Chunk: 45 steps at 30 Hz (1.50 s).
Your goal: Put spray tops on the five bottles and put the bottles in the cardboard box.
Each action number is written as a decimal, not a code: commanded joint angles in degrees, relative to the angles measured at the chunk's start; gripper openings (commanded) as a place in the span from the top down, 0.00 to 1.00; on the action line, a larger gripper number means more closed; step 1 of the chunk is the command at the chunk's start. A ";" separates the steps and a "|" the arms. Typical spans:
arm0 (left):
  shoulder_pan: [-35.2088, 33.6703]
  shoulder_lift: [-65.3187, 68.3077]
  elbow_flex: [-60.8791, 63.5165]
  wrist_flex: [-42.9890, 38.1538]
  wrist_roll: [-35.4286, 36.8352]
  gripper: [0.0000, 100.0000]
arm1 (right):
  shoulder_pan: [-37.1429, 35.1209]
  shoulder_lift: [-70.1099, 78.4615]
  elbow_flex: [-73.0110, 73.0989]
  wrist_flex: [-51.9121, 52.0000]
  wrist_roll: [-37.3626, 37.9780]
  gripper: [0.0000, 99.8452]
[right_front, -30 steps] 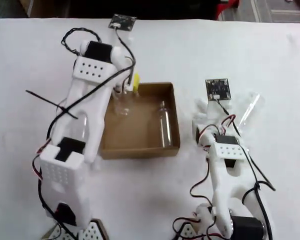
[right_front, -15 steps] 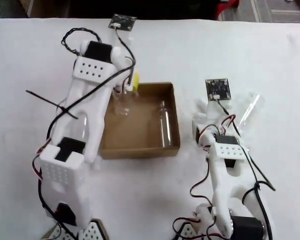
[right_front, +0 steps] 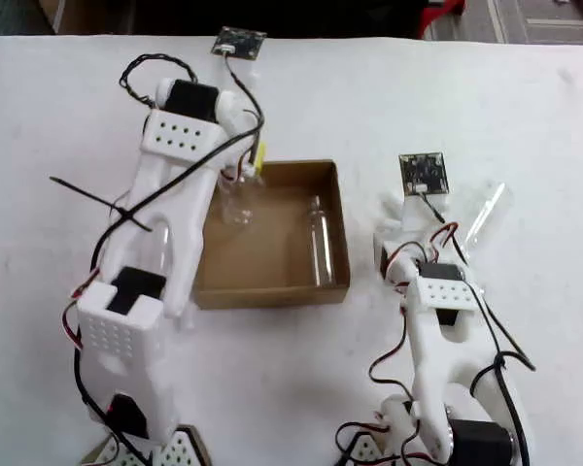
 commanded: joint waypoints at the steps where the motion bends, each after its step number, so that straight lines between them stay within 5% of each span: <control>1: -3.47 -1.27 -4.92 -0.18 0.62 0.88 | -0.40 -0.92 -0.26 -1.01 0.09 0.84; 26: -5.05 -1.10 -7.03 3.52 -2.99 0.87 | -0.48 -0.92 -0.26 -0.84 0.09 0.84; 33: -4.88 -1.01 -6.59 3.78 -2.64 0.71 | -0.48 -0.92 -0.26 -0.84 0.09 0.84; 45: -4.53 -0.84 -6.33 6.86 -3.08 0.75 | -0.48 -0.92 -0.26 -0.84 0.09 0.84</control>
